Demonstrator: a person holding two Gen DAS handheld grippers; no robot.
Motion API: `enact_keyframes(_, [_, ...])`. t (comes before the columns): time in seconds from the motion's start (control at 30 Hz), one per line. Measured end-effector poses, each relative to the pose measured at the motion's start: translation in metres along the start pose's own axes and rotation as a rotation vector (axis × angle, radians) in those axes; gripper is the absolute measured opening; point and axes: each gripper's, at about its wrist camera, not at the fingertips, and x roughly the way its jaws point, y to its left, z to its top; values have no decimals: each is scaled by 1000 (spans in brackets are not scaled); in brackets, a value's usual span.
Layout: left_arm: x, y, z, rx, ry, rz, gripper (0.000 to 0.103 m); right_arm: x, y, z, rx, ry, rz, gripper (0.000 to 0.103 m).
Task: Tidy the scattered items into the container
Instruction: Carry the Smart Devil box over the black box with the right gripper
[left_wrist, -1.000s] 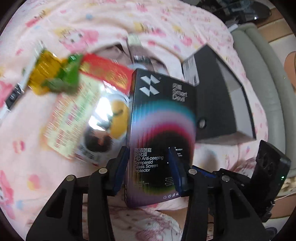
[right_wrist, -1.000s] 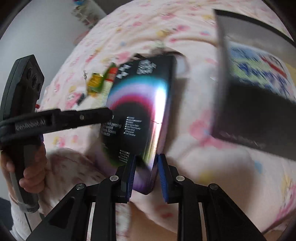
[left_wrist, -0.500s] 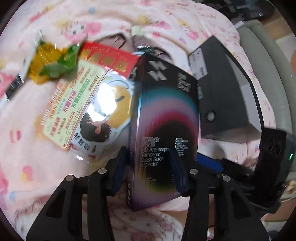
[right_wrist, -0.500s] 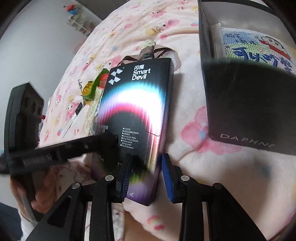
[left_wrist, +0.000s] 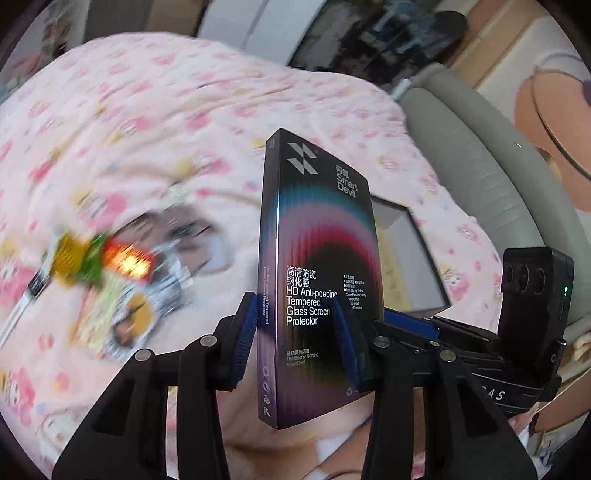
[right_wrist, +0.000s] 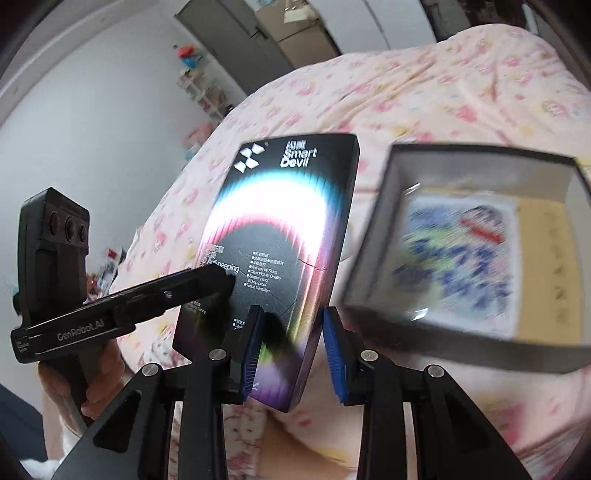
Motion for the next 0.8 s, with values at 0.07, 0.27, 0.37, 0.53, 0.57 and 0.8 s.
enact_keyframes(0.07, [22, -23, 15, 18, 13, -9, 41, -13, -14, 11, -3, -18, -41, 28])
enact_keyframes(0.27, [110, -80, 49, 34, 111, -75, 42, -37, -92, 38, 51, -69, -179, 29])
enact_keyframes(0.37, [148, -94, 51, 37, 177, -74, 43, -36, -137, 33, 140, -88, -189, 29])
enact_keyframes(0.53, [193, -95, 47, 2, 280, -76, 44, -20, -176, 21, 240, -31, -185, 29])
enact_keyframes(0.57, [198, -95, 46, -1, 289, -68, 44, -15, -178, 22, 239, -15, -209, 29])
enact_keyframes(0.8, [218, -93, 33, 21, 355, 11, 42, 11, -198, 22, 296, 106, -201, 29])
